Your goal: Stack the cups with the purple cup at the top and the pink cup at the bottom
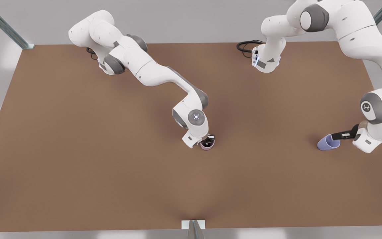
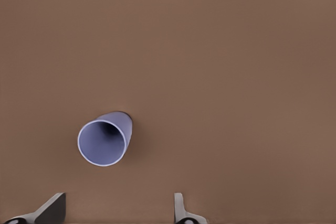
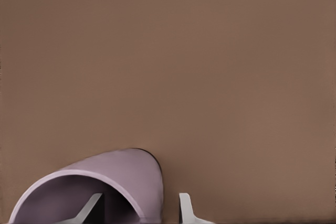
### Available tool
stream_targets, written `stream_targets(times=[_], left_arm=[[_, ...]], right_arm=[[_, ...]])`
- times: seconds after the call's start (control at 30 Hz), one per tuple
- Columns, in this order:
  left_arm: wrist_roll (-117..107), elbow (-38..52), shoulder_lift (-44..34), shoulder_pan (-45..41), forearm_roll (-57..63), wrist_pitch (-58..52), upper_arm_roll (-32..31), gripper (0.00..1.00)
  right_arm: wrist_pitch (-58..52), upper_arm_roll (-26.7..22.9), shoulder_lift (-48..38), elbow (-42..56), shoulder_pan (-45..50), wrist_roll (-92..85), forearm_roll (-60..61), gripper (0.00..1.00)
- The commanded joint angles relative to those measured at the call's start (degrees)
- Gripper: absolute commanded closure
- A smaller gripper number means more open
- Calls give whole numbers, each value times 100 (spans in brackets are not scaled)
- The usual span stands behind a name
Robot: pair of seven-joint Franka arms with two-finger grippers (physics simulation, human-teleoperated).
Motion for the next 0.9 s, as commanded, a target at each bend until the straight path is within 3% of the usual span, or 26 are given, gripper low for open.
stream_targets(times=[0.0, 0.2, 0.27, 0.37, 0.43, 0.5, 0.53, 0.7, 0.73, 0.8, 0.87], left_arm=[[2722, -271, 28, 182, -73, 1265, 17, 0], [3391, -579, 521, 613, -153, 2127, 17, 0], [3399, -579, 670, 727, -162, 2285, 17, 0], [3399, -597, 828, 797, -153, 2320, 17, 0], [3399, -605, 986, 815, -153, 2329, 17, 0], [3399, -614, 1145, 815, -153, 2294, 17, 0], [3399, -675, 1154, 815, -153, 2302, 17, 0], [3391, -720, 1294, 815, -153, 2320, 17, 0], [3391, -720, 1312, 815, -153, 2320, 17, 7], [3391, -720, 1382, 815, -162, 2320, 17, 37], [3391, -720, 1373, 815, -153, 2303, 17, 43]], right_arm=[[25, 0, -131, -90, -17, 1458, 6, 36], [166, 62, -1387, -1249, -342, 1422, -3, 35], [271, 70, -2494, -2330, -939, 589, 6, 26], [-262, 0, -4331, -3974, -1914, -1730, 402, 0], [-1117, -35, -4964, -4412, -2731, -3250, 384, 0], [-1679, -685, -5193, -4318, -3083, -4254, 314, 0], [-1671, -703, -5237, -4318, -3663, -5141, 314, 0], [-2814, -888, -5510, -3544, -3761, -5319, 200, 0], [-2857, -896, -5475, -3509, -3770, -5257, 200, 0], [-3218, -1169, -5449, -3236, -3805, -5275, 288, 0], [-3191, -1151, -5449, -3236, -3743, -5266, 217, 0]])
